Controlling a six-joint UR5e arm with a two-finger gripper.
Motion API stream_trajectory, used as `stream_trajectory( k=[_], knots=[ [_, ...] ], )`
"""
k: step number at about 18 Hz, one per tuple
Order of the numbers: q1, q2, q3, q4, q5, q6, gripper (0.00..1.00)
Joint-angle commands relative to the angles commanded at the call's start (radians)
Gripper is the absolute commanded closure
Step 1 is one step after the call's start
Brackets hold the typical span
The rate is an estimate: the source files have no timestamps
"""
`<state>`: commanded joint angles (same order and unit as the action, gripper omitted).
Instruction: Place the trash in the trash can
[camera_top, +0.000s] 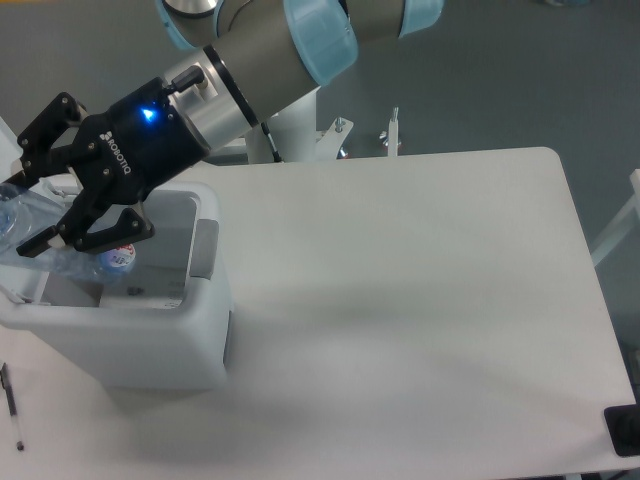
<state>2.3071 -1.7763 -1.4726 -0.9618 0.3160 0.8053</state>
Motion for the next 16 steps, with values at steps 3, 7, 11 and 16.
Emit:
stream_trajectory(
  k=[3,7,11,16],
  knots=[
    [0.008,0.003,-0.028,0.000,0.005,-0.003,0.15],
    [0.075,0.017,-0.034,-0.006,0.006,-0.012,0.00],
    [0.175,0.032,-0.029,-0.006,0.015,-0.009,0.00],
    [0.261,0.000,0.047,-0.005,0.034,0.000,0.00]
  ],
)
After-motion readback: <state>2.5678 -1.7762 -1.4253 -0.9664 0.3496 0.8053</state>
